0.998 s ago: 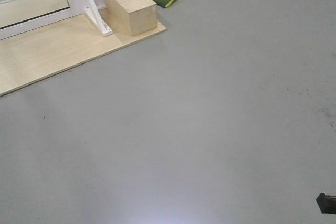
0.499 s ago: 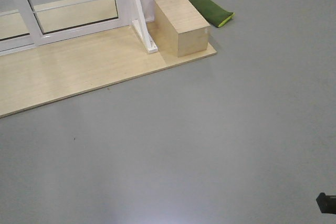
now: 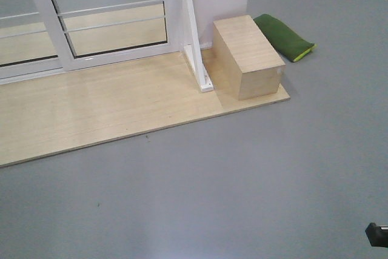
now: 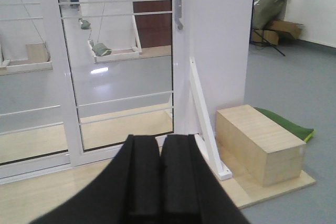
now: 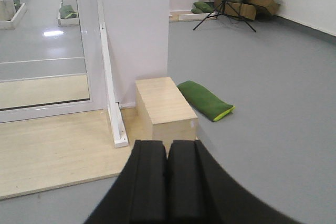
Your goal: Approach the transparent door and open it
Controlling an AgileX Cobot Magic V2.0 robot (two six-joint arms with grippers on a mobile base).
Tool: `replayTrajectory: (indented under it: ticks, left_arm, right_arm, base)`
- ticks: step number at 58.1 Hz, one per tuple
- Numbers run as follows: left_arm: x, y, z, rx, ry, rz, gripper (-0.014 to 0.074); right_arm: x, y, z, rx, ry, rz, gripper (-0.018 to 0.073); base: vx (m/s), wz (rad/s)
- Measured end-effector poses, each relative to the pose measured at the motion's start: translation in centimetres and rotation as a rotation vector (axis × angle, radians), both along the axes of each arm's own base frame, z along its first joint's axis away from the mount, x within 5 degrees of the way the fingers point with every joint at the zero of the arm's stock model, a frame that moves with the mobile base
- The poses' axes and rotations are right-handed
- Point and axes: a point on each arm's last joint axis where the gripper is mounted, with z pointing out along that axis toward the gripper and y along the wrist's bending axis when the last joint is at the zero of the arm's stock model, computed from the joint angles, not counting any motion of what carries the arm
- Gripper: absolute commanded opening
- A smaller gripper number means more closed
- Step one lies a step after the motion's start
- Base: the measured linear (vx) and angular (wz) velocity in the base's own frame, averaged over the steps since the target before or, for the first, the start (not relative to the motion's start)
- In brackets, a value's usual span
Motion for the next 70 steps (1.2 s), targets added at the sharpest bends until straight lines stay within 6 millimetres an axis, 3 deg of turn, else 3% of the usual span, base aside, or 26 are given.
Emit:
replayTrajectory:
  ticks: [70]
  left_arm:
    - [0.00,0.00,0.00,0.000,0.000,0.000,-0.0006]
  right_arm:
    - [0.00,0.00,-0.01,0.000,0.001,0.000,-0.0008]
  base:
    - [0.50,0.20]
